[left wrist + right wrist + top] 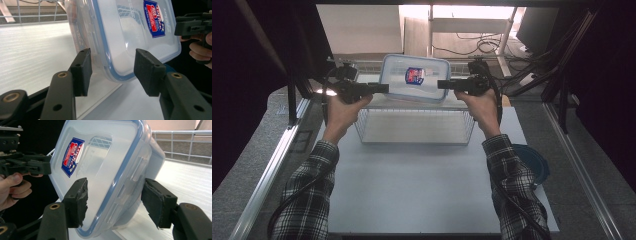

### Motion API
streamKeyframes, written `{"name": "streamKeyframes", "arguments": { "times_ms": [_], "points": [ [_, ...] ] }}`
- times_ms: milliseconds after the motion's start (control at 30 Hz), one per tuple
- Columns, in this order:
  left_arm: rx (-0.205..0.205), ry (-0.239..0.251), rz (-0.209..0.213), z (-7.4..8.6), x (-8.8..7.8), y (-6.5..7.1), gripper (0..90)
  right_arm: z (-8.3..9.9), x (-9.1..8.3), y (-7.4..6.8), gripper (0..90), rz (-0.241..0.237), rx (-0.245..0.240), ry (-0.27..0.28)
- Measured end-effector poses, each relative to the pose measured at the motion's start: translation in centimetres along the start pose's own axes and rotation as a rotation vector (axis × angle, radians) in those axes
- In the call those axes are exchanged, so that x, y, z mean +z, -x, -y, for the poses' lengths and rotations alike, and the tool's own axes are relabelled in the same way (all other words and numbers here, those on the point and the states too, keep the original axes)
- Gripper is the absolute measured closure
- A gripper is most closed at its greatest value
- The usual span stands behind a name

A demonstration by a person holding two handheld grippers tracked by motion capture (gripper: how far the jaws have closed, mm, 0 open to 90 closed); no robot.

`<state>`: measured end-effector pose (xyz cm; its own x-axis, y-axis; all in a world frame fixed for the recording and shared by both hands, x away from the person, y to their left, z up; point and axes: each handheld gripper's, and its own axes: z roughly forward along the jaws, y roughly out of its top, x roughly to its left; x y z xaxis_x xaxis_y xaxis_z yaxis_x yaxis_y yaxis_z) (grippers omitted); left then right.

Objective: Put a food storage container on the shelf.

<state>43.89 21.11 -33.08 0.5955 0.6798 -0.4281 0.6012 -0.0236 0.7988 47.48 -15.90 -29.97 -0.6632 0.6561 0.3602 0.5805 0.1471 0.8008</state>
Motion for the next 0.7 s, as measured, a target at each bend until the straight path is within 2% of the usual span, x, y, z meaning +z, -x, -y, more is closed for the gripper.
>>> {"name": "streamKeyframes", "arguments": {
  "times_ms": [67,133,200,333,433,533,700],
  "points": [
    [0.014,0.005,-0.013,0.0,-0.1,0.2,48.6,-0.1,0.1,-0.1,36.6,0.022,-0.006,-0.001],
    [0.013,0.017,-0.021,-0.1,-0.1,0.4,46.8,-0.2,0.1,-0.6,35.1,0.079,-0.04,-0.001],
    [0.013,0.026,-0.031,-0.2,-0.1,0.5,43.8,-0.1,0.4,-0.9,33.6,0.11,-0.063,-0.014],
    [0.006,0.035,-0.06,-0.5,-0.1,0.7,41.4,-0.1,0.7,-1.2,38.8,0.122,-0.07,0.001],
    [0.017,0.041,-0.077,-0.6,-0.3,0.6,44.1,-0.2,0.5,-1.4,46.5,0.131,-0.081,0.006],
    [0.008,0.04,-0.066,-0.7,-0.3,0.5,46.6,-0.3,0.2,-1.3,52.0,0.134,-0.076,0.002],
    [0.005,0.035,-0.056,-0.6,-0.5,0.5,47.5,-0.2,-0.2,-1.5,53.3,0.133,-0.083,-0.01]
  ]
}}
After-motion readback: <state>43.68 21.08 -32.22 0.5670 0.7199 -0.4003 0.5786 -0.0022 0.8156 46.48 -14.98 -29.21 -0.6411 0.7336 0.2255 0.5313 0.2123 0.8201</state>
